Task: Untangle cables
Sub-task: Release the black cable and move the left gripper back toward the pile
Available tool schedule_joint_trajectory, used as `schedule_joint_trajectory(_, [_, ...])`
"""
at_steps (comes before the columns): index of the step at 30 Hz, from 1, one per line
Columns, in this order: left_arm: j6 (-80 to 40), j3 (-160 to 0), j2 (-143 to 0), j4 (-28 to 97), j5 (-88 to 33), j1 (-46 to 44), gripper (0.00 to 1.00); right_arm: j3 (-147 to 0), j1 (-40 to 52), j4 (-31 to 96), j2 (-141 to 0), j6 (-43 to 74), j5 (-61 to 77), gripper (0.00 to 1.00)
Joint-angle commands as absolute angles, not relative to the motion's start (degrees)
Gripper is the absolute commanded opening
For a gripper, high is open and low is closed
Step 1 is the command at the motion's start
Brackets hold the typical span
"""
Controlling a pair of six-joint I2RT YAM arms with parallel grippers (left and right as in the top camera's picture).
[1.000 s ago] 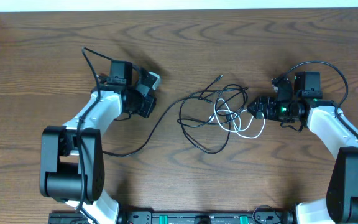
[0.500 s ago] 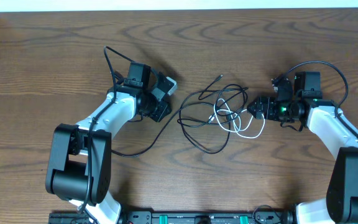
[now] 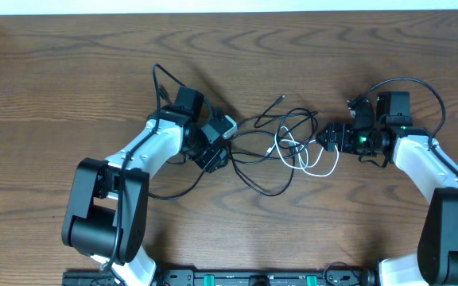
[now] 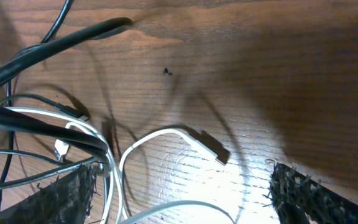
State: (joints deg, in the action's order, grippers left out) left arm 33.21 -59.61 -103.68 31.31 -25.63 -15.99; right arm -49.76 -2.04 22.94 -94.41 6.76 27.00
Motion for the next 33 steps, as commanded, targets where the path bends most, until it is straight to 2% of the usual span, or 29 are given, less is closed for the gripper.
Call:
schedule_joint_trajectory(1, [38.1,-60.2,-104.2,31.6,-26.3,-16.6,0.64,-49.7,-2.2,22.7,-94.5,6.2,27.6,0.88])
schedule_joint_trajectory(6, [38.6,-60.2,-107.1,30.9,-25.9,-16.6,0.62,-49.7,-2.2,22.5,-94.5,6.2,27.9,0.88])
schedule_joint_trajectory(7, [38.6,-60.2,-108.6,30.8,-25.9,-16.6,0.56,-49.7,-2.2,22.5,-94.5,6.2,27.9,0.88])
schedule_joint_trajectory(14, [38.6,-60.2,-110.3,30.1,-25.7,-16.6,0.41,-49.7,-2.2,22.0,-94.5,6.2,28.7,0.88])
schedule_joint_trajectory(18, [38.6,-60.1,-110.3,30.1,-17.8,-16.9,0.34,-49.7,-2.2,21.9,-94.5,6.2,29.1,0.88])
schedule_joint_trajectory(21, [38.6,-59.9,-110.7,29.5,-11.8,-17.1,0.34,-49.7,-2.2,21.7,-94.5,6.2,29.1,0.88])
schedule_joint_trajectory(29, [38.6,-59.8,-113.8,29.5,-10.9,-17.2,0.34,-49.7,-2.2,21.6,-94.5,6.2,29.1,0.88])
schedule_joint_trajectory(33, [38.6,-59.7,-117.1,29.7,-10.8,-17.9,0.26,-49.7,-2.2,21.6,-94.5,6.2,29.1,0.88])
